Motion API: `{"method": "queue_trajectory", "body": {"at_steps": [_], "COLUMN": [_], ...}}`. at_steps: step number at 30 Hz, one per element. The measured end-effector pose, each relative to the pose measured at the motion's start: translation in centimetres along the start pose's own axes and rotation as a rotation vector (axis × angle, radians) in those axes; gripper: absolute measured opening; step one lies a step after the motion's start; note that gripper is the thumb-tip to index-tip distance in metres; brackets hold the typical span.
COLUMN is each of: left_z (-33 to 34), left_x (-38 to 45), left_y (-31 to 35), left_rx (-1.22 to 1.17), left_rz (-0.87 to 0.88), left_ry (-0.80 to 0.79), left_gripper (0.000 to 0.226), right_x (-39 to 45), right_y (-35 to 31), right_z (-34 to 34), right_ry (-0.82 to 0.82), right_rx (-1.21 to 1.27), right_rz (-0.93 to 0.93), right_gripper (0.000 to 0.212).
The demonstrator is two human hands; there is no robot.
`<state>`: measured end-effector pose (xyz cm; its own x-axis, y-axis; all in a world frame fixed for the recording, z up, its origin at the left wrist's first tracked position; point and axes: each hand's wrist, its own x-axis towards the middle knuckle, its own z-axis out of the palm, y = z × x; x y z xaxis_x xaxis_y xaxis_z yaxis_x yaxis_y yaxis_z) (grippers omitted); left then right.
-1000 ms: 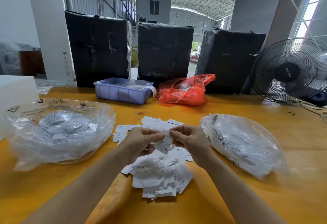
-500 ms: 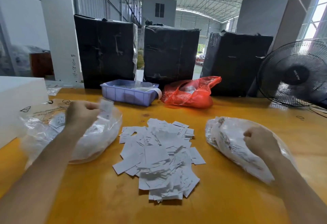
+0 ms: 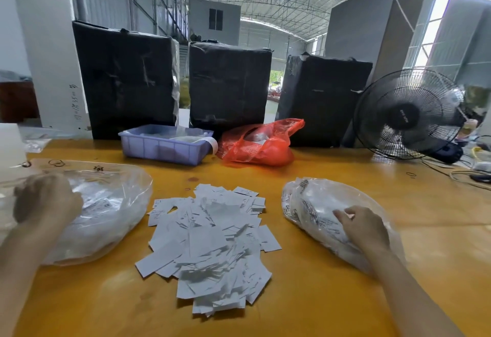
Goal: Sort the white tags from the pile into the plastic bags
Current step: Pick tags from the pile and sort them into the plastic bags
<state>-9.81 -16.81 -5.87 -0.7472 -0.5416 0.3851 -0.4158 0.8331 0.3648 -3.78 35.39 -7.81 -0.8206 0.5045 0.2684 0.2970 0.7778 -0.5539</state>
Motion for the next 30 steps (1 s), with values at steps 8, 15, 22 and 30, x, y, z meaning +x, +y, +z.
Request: {"method": "queue_trajectory", "body": {"at_steps": [8,15,22,30], "left_z": [-3.0,-3.5,-3.7,-3.2], "left_x": [-4.9,-7.8,-12.6,-17.1], "left_y": [4.1,7.7,11.9,14.5], "left_rx": [-0.004,-0.129,-0.517,-1.135], "left_rz": [0.137,0.305,0.564,0.487], "left_ry": [0.105,0.118,-0.042,-0.909], "left_gripper": [0.033,0.038,0.032,0.080], "right_x": [0.2,0.5,-2.3,-9.6], "right_y": [-0.2,-0.4,-4.3,-11.9], "right_z": [0.9,1.2,0.1,2.3], "right_ry": [0.131,0.450,0.521,-0.313], "right_rx": [0.088,0.074,0.389,0.911], "right_rz": [0.020,-0.114,-0.385,-0.399], "right_gripper": [0.017,0.017,0.018,0.020]}}
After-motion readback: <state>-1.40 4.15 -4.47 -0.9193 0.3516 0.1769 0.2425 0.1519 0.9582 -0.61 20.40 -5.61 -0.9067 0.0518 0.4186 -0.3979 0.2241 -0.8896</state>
